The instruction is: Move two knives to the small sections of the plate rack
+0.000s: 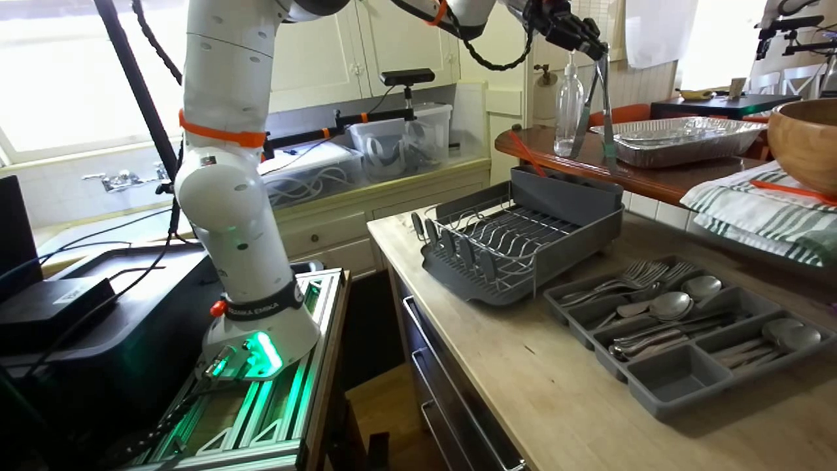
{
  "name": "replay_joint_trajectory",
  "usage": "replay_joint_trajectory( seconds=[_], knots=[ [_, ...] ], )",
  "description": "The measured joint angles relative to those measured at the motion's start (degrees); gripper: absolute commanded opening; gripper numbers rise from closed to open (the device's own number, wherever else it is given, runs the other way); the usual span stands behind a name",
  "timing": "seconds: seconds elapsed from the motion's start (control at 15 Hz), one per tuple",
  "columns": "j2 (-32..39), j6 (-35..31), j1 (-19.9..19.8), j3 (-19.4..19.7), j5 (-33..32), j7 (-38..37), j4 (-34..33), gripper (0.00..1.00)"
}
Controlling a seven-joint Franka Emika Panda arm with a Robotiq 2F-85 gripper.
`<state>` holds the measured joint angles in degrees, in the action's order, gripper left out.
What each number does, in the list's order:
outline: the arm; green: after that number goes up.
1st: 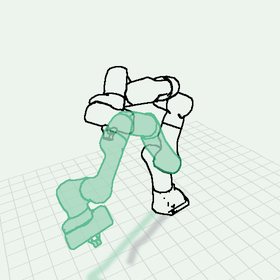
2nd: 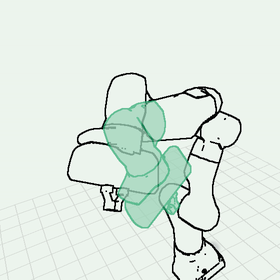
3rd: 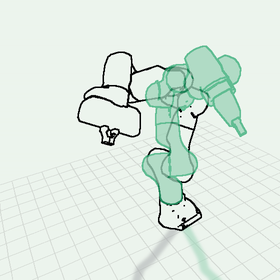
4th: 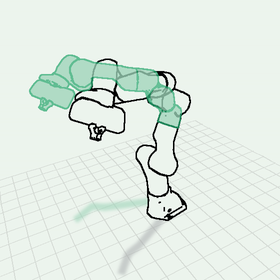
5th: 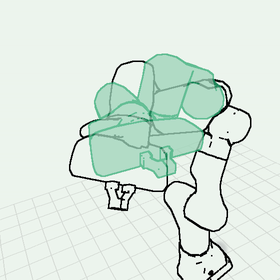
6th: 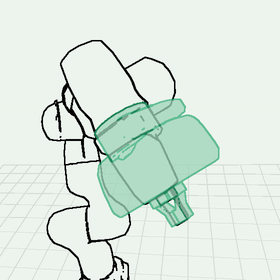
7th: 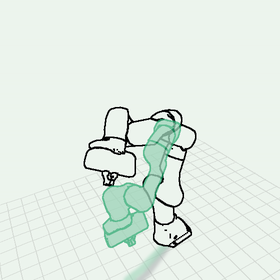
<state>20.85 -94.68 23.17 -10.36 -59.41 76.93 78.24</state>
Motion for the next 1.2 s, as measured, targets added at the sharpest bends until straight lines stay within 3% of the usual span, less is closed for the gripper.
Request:
replay_joint_trajectory(
  seconds=[0.8,1.2],
  knots=[
    [1.5,0.71,1.12,-3.18,0.0,0.16,0.2,0.04],
    [1.53,0.7,-1.27,-2.97,0.35,0.68,0.6,0.04]
  ],
)
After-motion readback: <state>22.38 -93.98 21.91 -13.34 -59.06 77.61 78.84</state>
